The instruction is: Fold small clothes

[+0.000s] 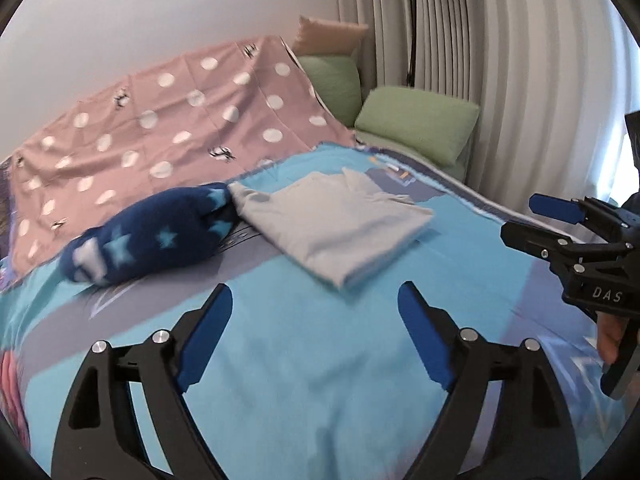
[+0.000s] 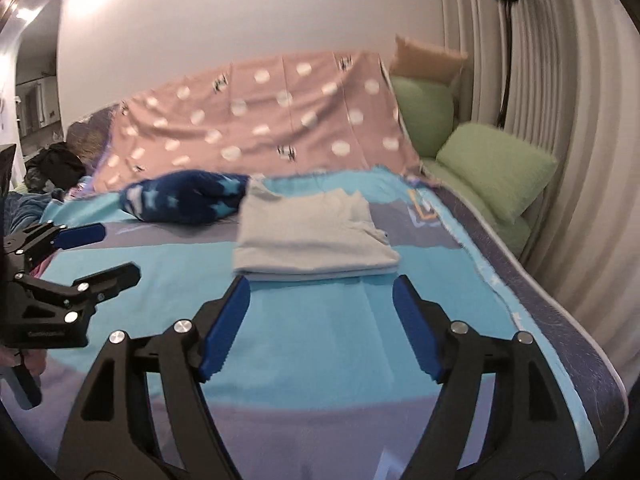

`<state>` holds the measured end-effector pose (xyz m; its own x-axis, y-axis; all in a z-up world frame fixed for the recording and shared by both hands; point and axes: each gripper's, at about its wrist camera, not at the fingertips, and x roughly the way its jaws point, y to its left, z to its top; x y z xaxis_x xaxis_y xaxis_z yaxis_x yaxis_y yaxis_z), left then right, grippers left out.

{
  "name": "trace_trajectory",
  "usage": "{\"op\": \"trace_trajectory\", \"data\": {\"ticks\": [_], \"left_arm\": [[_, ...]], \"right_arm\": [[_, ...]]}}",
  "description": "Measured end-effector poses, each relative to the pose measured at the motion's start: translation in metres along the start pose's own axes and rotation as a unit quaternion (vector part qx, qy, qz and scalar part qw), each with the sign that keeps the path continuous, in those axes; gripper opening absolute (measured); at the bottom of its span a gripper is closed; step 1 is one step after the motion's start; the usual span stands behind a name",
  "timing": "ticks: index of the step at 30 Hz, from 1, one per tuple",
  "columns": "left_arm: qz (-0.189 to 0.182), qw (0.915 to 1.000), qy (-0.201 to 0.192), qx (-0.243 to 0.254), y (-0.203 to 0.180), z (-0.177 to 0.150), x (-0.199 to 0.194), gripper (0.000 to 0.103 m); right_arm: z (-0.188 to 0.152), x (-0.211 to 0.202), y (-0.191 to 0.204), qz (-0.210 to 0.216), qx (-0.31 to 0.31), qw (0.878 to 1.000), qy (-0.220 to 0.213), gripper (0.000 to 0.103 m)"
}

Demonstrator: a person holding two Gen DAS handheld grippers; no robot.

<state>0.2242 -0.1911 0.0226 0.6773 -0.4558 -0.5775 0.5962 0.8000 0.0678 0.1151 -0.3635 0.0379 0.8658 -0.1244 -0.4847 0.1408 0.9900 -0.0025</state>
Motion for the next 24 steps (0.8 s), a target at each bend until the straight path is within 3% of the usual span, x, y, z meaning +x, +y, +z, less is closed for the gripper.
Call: {"op": "trace_trajectory", "data": {"ticks": [6,8,10,15,24], "left_arm": [[0.016,0.9988,-0.046,-0.008,-0.011,-0.036,-0.101,0.095],[0.028,0.9976,-0.059,-0.022,-0.015,-0.048,-0.128,0.102],[0.049,0.9958,-0.070,-0.035,-0.018,-0.061,-0.153,0.102],[0.086,0.9921,-0.056,-0.073,-0.017,-0.088,-0.188,0.102],[0.095,0.9872,-0.050,-0.118,-0.012,-0.116,-0.224,0.102]], "right_arm": [[-0.020,-0.065,0.044,0.033,0.014,0.999,0.020,0.076],[-0.026,-0.085,0.057,0.030,0.011,0.999,0.017,0.077],[-0.031,-0.098,0.064,0.037,0.015,0.999,0.016,0.079],[-0.040,-0.126,0.077,0.028,0.018,0.999,0.022,0.081],[-0.049,-0.160,0.090,0.022,0.019,1.000,0.010,0.083]]}}
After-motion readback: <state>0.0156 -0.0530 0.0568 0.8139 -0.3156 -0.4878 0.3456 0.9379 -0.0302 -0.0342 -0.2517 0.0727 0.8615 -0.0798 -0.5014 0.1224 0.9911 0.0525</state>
